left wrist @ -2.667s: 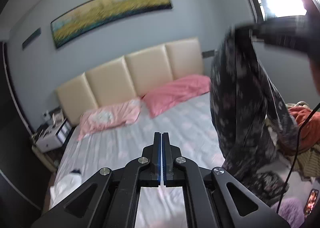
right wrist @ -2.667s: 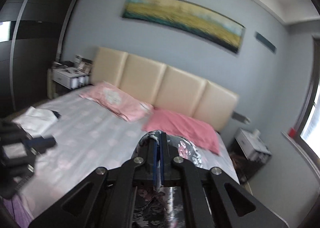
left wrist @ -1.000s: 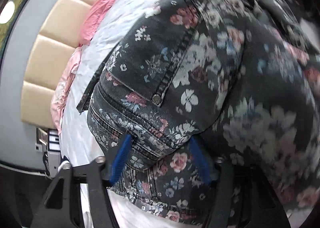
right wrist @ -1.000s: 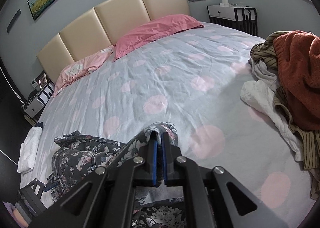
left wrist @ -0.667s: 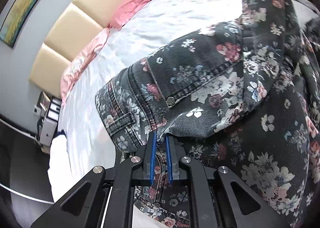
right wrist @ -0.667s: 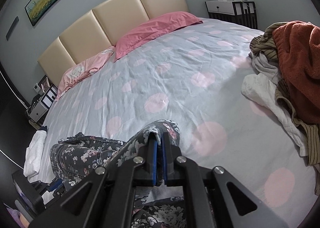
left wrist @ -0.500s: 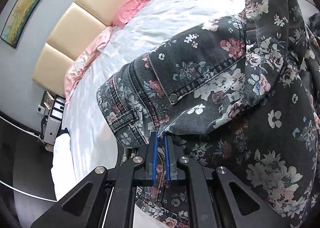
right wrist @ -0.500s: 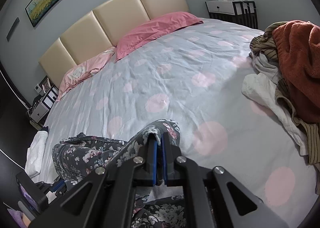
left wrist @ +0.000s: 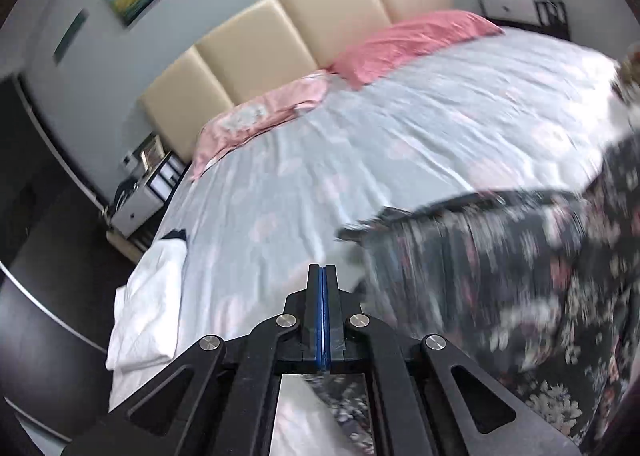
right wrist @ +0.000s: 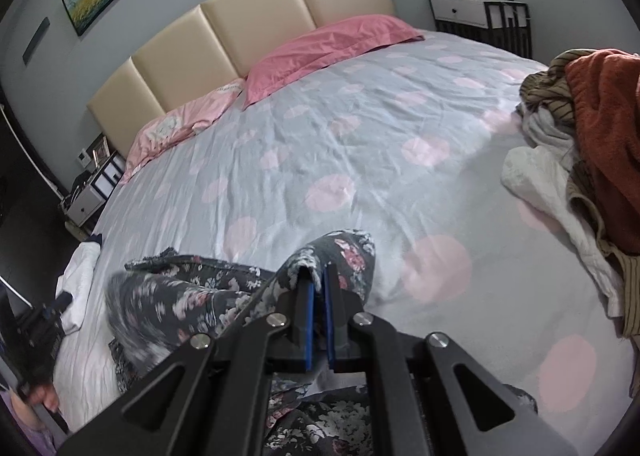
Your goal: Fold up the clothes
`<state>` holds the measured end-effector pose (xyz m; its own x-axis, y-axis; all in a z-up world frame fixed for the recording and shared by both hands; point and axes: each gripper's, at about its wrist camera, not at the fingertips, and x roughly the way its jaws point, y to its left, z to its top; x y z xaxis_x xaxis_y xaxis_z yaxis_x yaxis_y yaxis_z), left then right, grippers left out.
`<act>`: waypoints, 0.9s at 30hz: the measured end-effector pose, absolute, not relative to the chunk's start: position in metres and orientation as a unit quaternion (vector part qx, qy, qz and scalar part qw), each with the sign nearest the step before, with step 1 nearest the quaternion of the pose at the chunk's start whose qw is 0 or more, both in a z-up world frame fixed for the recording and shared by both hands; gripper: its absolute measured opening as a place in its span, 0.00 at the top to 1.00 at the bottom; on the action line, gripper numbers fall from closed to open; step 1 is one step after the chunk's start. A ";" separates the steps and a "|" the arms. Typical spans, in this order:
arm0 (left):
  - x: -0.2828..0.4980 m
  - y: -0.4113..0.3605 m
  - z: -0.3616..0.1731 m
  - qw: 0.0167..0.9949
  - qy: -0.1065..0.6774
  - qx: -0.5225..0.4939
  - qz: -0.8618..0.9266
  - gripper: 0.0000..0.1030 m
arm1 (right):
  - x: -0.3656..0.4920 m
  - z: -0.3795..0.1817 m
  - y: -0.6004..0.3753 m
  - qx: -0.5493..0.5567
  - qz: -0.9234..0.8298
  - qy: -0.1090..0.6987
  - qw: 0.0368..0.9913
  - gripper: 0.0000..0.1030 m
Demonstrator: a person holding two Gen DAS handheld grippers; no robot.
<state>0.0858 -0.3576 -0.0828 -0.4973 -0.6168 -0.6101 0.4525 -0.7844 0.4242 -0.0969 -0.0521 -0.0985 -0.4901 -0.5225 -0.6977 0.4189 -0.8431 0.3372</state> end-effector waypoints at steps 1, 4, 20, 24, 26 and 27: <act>0.089 -0.360 -0.081 0.297 -0.096 0.396 -0.863 1.00 | -0.097 -0.099 -0.053 0.425 -0.861 -0.059 0.273 0.94; 0.095 -0.357 -0.082 0.256 -0.114 0.405 -0.870 0.99 | -0.098 -0.100 -0.053 0.427 -0.860 -0.061 0.271 0.94; 0.108 -0.257 -0.164 0.009 -0.390 0.476 -0.788 0.54 | -0.102 -0.104 -0.046 0.442 -0.852 -0.083 0.266 0.94; 0.112 -0.247 -0.181 -0.001 -0.439 0.464 -0.769 0.42 | -0.103 -0.105 -0.047 0.442 -0.853 -0.081 0.267 0.94; 0.111 -0.241 -0.189 0.000 -0.459 0.454 -0.764 0.41 | -0.103 -0.106 -0.047 0.441 -0.853 -0.080 0.267 0.94; 0.110 -0.239 -0.194 0.003 -0.464 0.451 -0.763 0.41 | -0.103 -0.106 -0.047 0.442 -0.853 -0.081 0.267 0.94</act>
